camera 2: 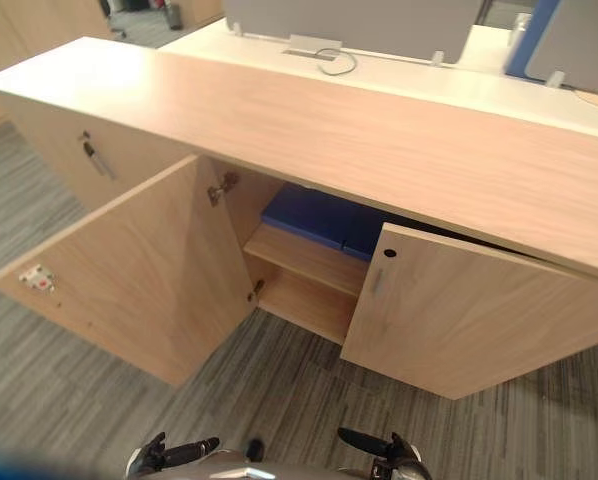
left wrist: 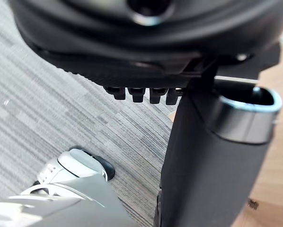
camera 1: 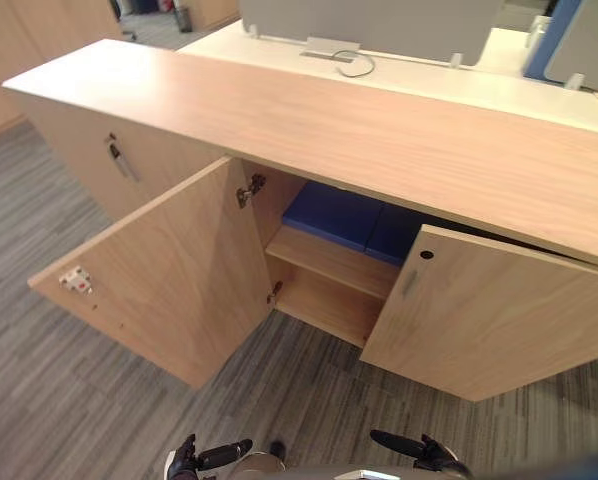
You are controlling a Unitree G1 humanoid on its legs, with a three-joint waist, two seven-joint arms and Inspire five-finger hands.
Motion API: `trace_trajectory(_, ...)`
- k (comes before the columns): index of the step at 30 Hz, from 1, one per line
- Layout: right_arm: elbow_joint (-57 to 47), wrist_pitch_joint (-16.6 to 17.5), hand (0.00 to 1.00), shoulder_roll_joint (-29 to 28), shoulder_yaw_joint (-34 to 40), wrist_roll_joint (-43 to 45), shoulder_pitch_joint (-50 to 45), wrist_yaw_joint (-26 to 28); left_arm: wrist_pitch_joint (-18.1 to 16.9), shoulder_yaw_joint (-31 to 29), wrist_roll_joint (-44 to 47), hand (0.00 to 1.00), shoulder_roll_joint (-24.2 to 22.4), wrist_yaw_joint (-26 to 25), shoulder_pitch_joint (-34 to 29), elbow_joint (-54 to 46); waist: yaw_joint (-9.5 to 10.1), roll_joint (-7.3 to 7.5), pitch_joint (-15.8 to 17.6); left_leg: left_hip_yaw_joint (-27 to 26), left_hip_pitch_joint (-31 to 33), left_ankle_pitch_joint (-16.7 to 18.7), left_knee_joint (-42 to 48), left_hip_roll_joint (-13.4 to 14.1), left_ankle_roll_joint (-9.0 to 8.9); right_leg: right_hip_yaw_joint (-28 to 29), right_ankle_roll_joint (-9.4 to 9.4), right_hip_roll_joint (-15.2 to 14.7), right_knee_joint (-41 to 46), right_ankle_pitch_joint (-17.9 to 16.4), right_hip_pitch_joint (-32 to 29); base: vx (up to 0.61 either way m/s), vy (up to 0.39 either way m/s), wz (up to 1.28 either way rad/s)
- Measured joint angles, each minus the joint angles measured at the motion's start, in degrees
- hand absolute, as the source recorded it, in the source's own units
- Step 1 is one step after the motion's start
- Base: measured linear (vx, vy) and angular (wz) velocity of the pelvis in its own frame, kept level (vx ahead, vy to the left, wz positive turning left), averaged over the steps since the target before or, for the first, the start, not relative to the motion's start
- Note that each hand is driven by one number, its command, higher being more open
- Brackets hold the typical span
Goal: Walk over to the cabinet, pick up the folder, carry it to the office cabinet, place the folder inside the office cabinet, then close the office cabinet door
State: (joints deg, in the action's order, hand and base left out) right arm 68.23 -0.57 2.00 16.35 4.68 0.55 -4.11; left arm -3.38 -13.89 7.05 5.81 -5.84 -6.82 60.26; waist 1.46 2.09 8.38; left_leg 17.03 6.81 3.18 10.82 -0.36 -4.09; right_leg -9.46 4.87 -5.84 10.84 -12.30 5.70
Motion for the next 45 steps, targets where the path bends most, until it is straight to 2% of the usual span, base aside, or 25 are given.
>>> trace_trajectory(1, 0.0, 0.0, 1.0, -0.2, 0.6, 0.0, 0.1, 0.0, -0.1, -0.1, 1.0, 1.0, 0.0, 0.0, 0.1, -0.1, -0.01, 0.17, 0.3, -2.9, 0.8, -0.2, 0.4, 0.8, 0.31, -1.1, -0.16, 0.2, 0.0, 0.1, 0.0, -0.07, -0.17, 0.82)
trace_trajectory(2, 0.1, 0.0, 1.0, -0.4, 1.6, 0.1, 0.1, -0.3, -0.1, -0.6, 2.7, 1.0, 0.4, 0.0, 0.1, -0.1, -0.03, 0.27, 0.7, -14.0, 2.7, 0.2, 3.2, 4.2, 1.9, -3.1, -0.7, 0.5, 0.0, 0.1, 0.0, -0.05, -0.095, 0.74)
trace_trajectory(3, -0.1, 0.0, 1.0, -0.1, 1.8, 0.0, 0.2, -0.3, -0.1, -1.0, 3.9, 1.0, 0.1, 0.0, 0.0, 0.0, -0.11, -0.48, 1.4, -24.0, 4.9, 1.9, 8.8, 7.5, 2.99, -5.0, -1.31, 0.9, 0.1, 0.0, 0.7, -0.05, -0.07, 0.73)
trace_trajectory(4, -0.2, 0.1, 1.0, 0.3, 2.0, 0.0, 0.5, -0.3, -0.2, -1.0, 4.5, 1.0, -0.2, 0.0, -0.1, -0.1, -0.15, -1.19, 1.8, -27.1, 6.0, 2.5, 11.0, 8.3, 3.83, -6.0, -1.4, 1.2, 0.3, -0.1, 1.2, -0.04, 0.004, 0.82)
trace_trajectory(5, -0.2, 0.0, 1.0, 0.8, 2.8, 0.0, 0.9, -0.3, -0.6, -1.0, 5.0, 1.0, -0.8, 0.1, -0.2, -0.4, -0.02, -1.76, 2.1, -28.3, 7.0, 1.9, 12.2, 7.9, 4.83, -7.3, -1.66, 1.4, 0.5, -0.5, 1.6, -0.04, 0.033, 0.87)
trace_trajectory(6, -0.2, -0.1, 1.0, 0.7, 2.7, 0.0, 0.9, -0.3, -1.4, -0.7, 4.9, 1.0, -0.8, 0.4, -0.4, -0.6, -0.06, -1.92, 2.2, -26.7, 6.7, 0.6, 9.1, 6.1, 4.82, -7.6, -2.59, 1.0, -0.7, -1.1, 1.6, -0.04, 0.04, 0.95)
trace_trajectory(7, -0.2, 0.0, 1.0, 0.3, 2.7, 0.0, 0.9, -0.2, -1.6, -0.6, 4.9, 1.0, -0.4, 0.5, -0.4, -0.7, -0.25, -1.19, 2.0, -25.7, 6.2, -1.3, 6.1, 4.4, 4.76, -7.8, -2.52, 0.3, -2.0, -1.2, 2.0, -0.01, 0.047, 0.91)
trace_trajectory(8, 0.0, 0.0, 1.0, -0.4, 2.8, 0.1, 0.9, -0.2, -1.5, -0.7, 4.9, 1.0, 0.4, 0.7, 0.1, -0.4, -0.75, 0.27, 1.9, -26.0, 4.6, -2.3, 2.2, 2.9, 4.72, -9.9, -1.82, -1.4, -4.2, 0.1, 2.7, -0.03, 0.078, 0.78)
trace_trajectory(9, 0.0, 0.4, 1.0, -1.0, 2.9, 0.2, 1.0, -0.2, -1.2, -2.0, 5.1, 1.0, 0.1, 0.7, 0.3, -0.1, -0.46, 0.13, 3.0, -29.0, 4.5, 1.9, 9.3, 4.2, 4.8, -11.4, -1.38, -2.4, -3.8, 0.3, 3.8, -0.01, 0.095, 0.59)
trace_trajectory(10, -0.4, 0.6, 1.0, -0.8, 3.6, 0.8, 0.7, -0.1, -1.1, -3.7, 5.9, 1.0, -1.2, 0.6, -1.3, -0.2, -0.53, -0.47, 2.8, -30.1, 2.6, 5.3, 13.5, 5.8, 3.44, -12.0, -0.96, -2.4, -4.1, 0.6, 5.1, 0.01, 0.08, 0.34)
trace_trajectory(11, -0.7, 0.7, 1.0, -0.6, 3.9, 1.3, 0.4, -0.1, -0.9, -4.4, 6.1, 1.0, -1.8, 0.5, -1.7, -0.2, -0.64, -1.33, 2.6, -29.9, 1.4, 6.4, 12.2, 6.3, 2.34, -12.4, -0.77, -2.3, -4.3, 0.7, 5.7, 0.05, 0.121, 0.42)
trace_trajectory(12, -1.1, 0.8, 1.0, -0.2, 4.7, 2.3, 0.0, -0.2, -0.7, -5.1, 6.3, 1.0, -2.0, 0.7, -1.8, -0.6, -0.69, -1.6, 2.2, -28.8, -0.4, 5.2, 6.8, 4.0, 3.34, -13.6, -0.35, -3.3, -4.1, 1.0, 5.4, 0.05, 0.152, 0.47)
trace_trajectory(13, -1.1, 0.8, 1.0, -0.4, 4.9, 2.3, -0.1, -0.2, -0.7, -5.1, 6.5, 1.0, -1.9, 0.6, -1.9, -1.4, -0.61, -1.15, 2.1, -28.5, -1.3, 3.6, 3.5, 2.8, 3.73, -13.8, -0.26, -3.7, -4.1, 1.3, 5.1, 0.03, 0.162, 0.62)
trace_trajectory(14, -1.1, 0.8, 1.0, -0.8, 4.9, 2.6, -0.2, -0.2, -0.8, -5.1, 7.0, 1.0, -1.8, 0.2, -2.0, -3.4, -0.66, -0.62, 1.9, -27.6, -3.0, 0.5, -1.9, 0.8, 4.25, -13.9, -0.49, -4.7, -4.2, 1.8, 4.5, 0.01, 0.121, 0.5)
trace_trajectory(16, -1.2, 0.9, 1.0, -0.9, 4.9, 2.7, -0.2, -0.2, -0.6, -5.3, 7.1, 1.0, -1.9, -0.1, -3.0, -8.1, -0.75, -0.53, 1.9, -26.8, -6.2, -3.5, -9.6, -0.8, 4.76, -13.7, -0.1, -5.3, -4.2, 2.8, 4.6, 0.01, 0.072, 0.33)
trace_trajectory(18, -1.4, 0.9, 1.0, -1.0, 4.8, 2.6, -0.4, -0.2, -0.6, -6.4, 7.1, 1.0, -1.9, -0.5, -4.2, -13.6, -0.78, -0.65, 1.8, -26.5, -9.0, -6.0, -14.7, -1.2, 4.85, -13.6, -0.16, -5.2, -4.2, 3.1, 5.0, -0.01, 0.044, 0.08)
trace_trajectory(21, -2.9, 1.2, 1.0, -0.9, 4.0, 2.5, -1.5, -0.2, -0.7, -8.4, 6.7, 1.0, -1.4, -1.4, -3.9, -19.5, -0.78, -1.0, 1.6, -26.0, -10.0, -6.6, -16.2, -1.2, 4.9, -13.2, -0.23, -4.9, -4.4, 3.7, 5.5, -0.02, 0.02, 0.04)
trace_trajectory(24, -3.3, 1.2, 1.0, -0.3, 2.5, 2.2, -1.6, 0.1, -0.6, -9.8, 3.3, 1.0, 0.6, -2.3, -1.4, -22.5, -1.65, -1.67, 1.3, -26.4, -10.0, -6.6, -16.2, -1.1, 4.85, -12.4, -0.32, -4.6, -5.3, 4.0, 5.8, -0.02, 0.015, -0.08)
trace_trajectory(31, -3.9, 1.0, 1.0, 0.3, 2.6, 2.2, -2.3, 1.2, 0.1, -9.7, -0.9, 1.0, 7.7, -3.8, 6.3, -22.9, -1.8, -2.27, 0.9, -28.5, -11.2, -5.6, -16.3, -0.1, 3.48, -10.5, -0.29, -3.7, -6.8, 4.2, 6.6, -0.01, -0.017, -0.17)
trace_trajectory(33, -4.2, 0.8, 1.0, 0.5, 2.8, 2.2, -2.7, 1.6, 0.3, -9.3, -1.7, 1.0, 11.1, -4.2, 8.6, -22.8, -1.95, -2.24, 0.8, -29.5, -11.8, -5.3, -16.3, 0.4, 3.01, -9.6, -0.34, -3.3, -7.1, 4.3, 6.6, 0.01, -0.023, -0.23)
trace_trajectory(39, -4.8, 0.7, 1.0, 1.7, 2.9, 2.3, -5.5, 2.2, 0.4, -2.1, -4.6, 1.0, 17.4, -3.9, 15.5, -21.0, -2.13, -2.24, 0.7, -30.9, -12.6, -4.8, -16.2, 1.1, 2.65, -7.8, -1.06, -2.4, -7.3, 4.7, 6.6, 0.03, 0.002, -0.14)
trace_trajectory(45, -4.2, 0.5, 1.0, 1.9, 4.5, 3.2, -7.2, 2.6, 0.9, 4.6, -5.8, 1.0, 19.7, -2.7, 21.1, -15.4, -2.99, -2.4, -0.4, -32.5, -14.1, -4.9, -15.9, 2.9, 2.61, -5.4, -2.65, -0.9, -5.8, 5.8, 6.4, 0.04, -0.002, -0.16)
